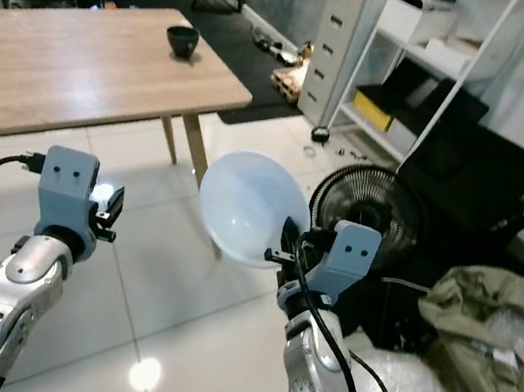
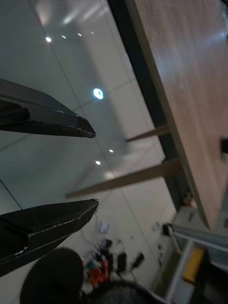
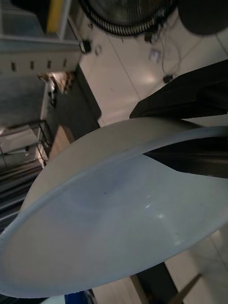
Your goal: Setting the table
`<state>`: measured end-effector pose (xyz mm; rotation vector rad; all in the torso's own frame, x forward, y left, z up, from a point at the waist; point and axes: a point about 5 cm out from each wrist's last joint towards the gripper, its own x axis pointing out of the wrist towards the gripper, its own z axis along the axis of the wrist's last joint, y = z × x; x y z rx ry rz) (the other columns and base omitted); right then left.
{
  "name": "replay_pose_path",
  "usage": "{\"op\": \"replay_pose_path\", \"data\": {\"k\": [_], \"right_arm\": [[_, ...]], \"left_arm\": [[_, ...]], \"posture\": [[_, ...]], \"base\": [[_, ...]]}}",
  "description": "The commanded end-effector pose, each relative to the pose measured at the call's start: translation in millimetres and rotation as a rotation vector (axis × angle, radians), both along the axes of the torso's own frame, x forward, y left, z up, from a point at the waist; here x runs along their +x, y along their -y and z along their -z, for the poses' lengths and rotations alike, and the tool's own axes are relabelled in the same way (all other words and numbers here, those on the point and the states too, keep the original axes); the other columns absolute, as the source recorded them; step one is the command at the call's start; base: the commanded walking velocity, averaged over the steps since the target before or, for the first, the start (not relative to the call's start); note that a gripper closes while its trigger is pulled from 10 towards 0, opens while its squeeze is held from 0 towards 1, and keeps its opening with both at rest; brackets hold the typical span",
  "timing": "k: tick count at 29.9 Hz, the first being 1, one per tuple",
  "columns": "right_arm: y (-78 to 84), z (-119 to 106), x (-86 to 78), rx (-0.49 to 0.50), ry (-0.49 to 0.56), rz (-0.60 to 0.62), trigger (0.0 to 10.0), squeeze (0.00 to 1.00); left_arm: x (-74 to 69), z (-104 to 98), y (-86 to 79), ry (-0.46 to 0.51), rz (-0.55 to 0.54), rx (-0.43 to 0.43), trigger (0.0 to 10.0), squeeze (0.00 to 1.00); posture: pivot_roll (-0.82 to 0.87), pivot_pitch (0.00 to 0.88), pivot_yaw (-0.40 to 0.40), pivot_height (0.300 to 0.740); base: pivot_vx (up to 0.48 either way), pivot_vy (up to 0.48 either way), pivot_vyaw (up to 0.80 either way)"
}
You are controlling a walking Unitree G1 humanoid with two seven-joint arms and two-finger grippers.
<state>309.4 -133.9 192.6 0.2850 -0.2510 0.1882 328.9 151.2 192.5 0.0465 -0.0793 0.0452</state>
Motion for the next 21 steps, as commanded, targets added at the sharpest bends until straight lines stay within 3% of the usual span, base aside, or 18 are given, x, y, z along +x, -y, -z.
{"op": "replay_pose_path", "data": {"k": [1, 21], "right_arm": [[-0.1, 2.2, -0.9, -0.005, -0.005, -0.001, 10.0, 0.0], [-1.1, 2.8, -0.7, -0.009, -0.007, -0.004, 10.0, 0.0]], "left_arm": [[-0.9, 3.7, -0.8, -0.012, -0.009, 0.004, 10.0, 0.0], [-0.9, 3.3, -1.2, -0.012, -0.009, 0.005, 10.0, 0.0]], "posture": [[0.08, 0.11, 0.095, 0.74], [0.08, 0.116, 0.096, 0.74]], "base": [[0.465, 0.0, 0.0], [0.465, 0.0, 0.0]]}}
